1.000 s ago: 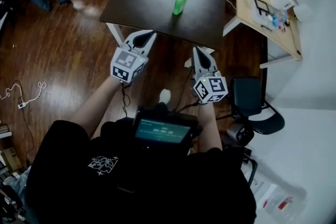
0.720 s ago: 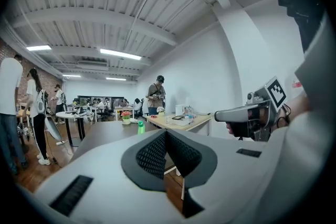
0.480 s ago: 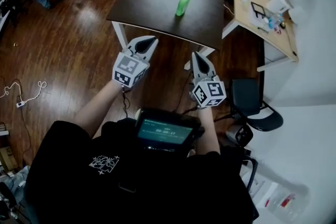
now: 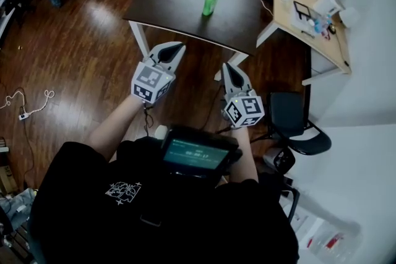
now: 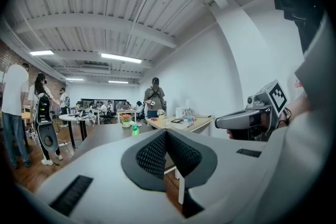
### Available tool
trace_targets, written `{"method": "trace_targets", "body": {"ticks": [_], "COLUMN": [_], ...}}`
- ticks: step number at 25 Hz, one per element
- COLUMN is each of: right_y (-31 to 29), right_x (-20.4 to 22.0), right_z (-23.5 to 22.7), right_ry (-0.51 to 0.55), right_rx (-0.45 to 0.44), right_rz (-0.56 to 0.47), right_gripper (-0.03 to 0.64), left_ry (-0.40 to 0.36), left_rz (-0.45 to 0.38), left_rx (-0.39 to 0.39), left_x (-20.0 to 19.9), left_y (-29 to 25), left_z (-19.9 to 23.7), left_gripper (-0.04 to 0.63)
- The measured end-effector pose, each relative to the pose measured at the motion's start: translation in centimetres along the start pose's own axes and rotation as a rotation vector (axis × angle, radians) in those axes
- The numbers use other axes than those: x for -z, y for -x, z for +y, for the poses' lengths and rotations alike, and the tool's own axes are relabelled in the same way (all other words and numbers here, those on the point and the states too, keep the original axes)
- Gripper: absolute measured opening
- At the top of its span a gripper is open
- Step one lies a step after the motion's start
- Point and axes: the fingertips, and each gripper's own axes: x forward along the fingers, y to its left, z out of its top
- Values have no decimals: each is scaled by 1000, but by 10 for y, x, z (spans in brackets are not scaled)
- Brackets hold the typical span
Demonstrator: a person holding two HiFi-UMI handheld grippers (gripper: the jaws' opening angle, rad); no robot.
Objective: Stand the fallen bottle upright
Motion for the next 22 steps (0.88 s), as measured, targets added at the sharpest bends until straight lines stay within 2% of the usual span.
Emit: {"method": "trace_targets", "body": {"ticks": [4, 13, 22], "right_y": [3, -18, -7], "right_x": [1, 2, -1], "right_z": [0, 6, 5], "right_ry": [-4, 15, 27], "right_rx": [-1, 5, 7], "right_rz": [-6, -5, -7], "right_gripper": [11, 11, 11], "left_ry": [-3, -5, -4], "left_rz": [4, -6, -6], "left_rx": [-1, 4, 4], "left_x": [2, 8, 0], "left_y": [3, 0, 3], "left_z": [-3, 18, 5], "left_gripper": [2, 2, 3]}}
